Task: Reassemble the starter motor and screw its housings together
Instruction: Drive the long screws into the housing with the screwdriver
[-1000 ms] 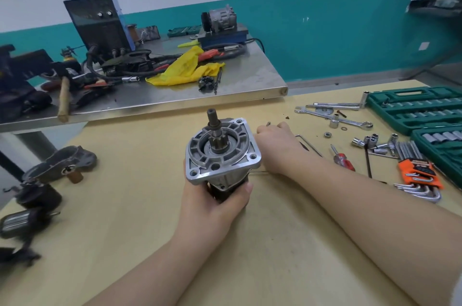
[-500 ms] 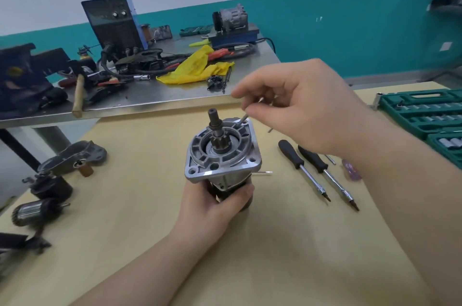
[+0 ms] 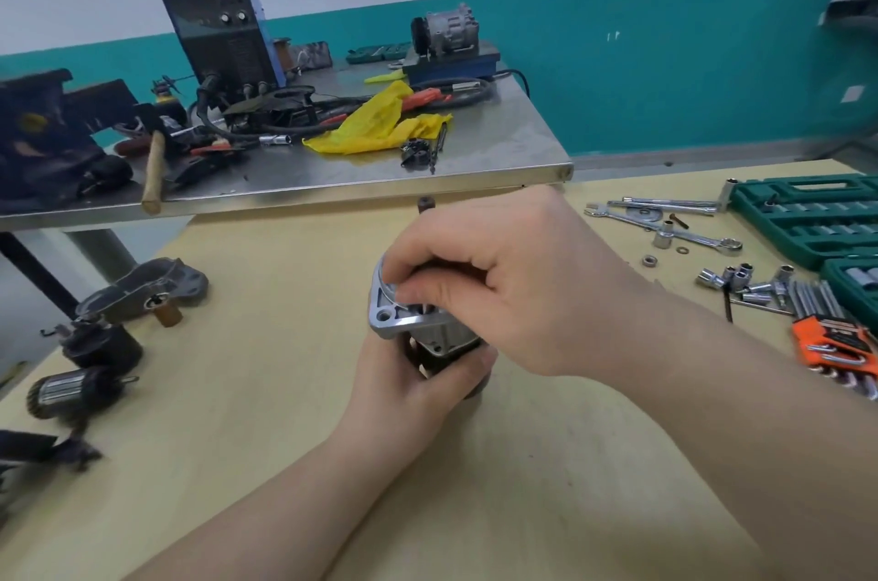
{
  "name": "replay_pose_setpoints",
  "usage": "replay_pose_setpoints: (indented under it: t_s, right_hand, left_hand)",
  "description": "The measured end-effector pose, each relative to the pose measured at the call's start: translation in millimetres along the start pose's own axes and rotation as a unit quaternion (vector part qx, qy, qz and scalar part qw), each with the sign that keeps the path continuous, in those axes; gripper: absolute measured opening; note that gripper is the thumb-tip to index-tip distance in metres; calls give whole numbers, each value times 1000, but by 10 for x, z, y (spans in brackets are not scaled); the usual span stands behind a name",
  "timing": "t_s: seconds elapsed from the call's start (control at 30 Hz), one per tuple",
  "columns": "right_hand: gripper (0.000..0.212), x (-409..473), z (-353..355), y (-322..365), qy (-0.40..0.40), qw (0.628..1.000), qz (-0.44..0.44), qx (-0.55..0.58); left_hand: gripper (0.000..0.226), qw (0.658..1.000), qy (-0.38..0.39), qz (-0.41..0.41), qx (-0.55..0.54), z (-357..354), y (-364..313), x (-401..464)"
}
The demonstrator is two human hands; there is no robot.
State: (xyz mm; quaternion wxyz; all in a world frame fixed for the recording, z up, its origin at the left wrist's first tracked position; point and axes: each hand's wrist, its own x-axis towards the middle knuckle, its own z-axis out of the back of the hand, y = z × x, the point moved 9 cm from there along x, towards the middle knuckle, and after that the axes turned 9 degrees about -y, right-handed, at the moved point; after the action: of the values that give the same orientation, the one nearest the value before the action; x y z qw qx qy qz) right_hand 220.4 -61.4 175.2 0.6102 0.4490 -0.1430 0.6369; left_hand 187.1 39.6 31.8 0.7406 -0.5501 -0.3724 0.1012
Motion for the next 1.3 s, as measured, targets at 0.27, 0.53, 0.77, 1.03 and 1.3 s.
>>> replay_pose_setpoints:
  t_s: [0.27,0.53,0.77,1.03,1.3]
  right_hand:
    - [13,-25,-15,-58,-6,1000,-5,-22]
    - [20,-126,-4,-121,-98,995,-2,16]
    - [20,-242,6,-103,-122,990,68,-20]
    - [29,-416,-77,-190,-123,985,88,-87]
    - [27,-569,-127,-298,-118,988,65,-71]
  left_hand:
    - [36,1000,-18,-6,17,48,-37,26]
    - [54,998,-41,-31,44,103,-79,58]
    - [59,996,-33,-53,58,86,-48,95]
    - [69,988,-136,-69,17,143,-199,-87]
    - [76,985,-156,-72,12,157,-135,-112]
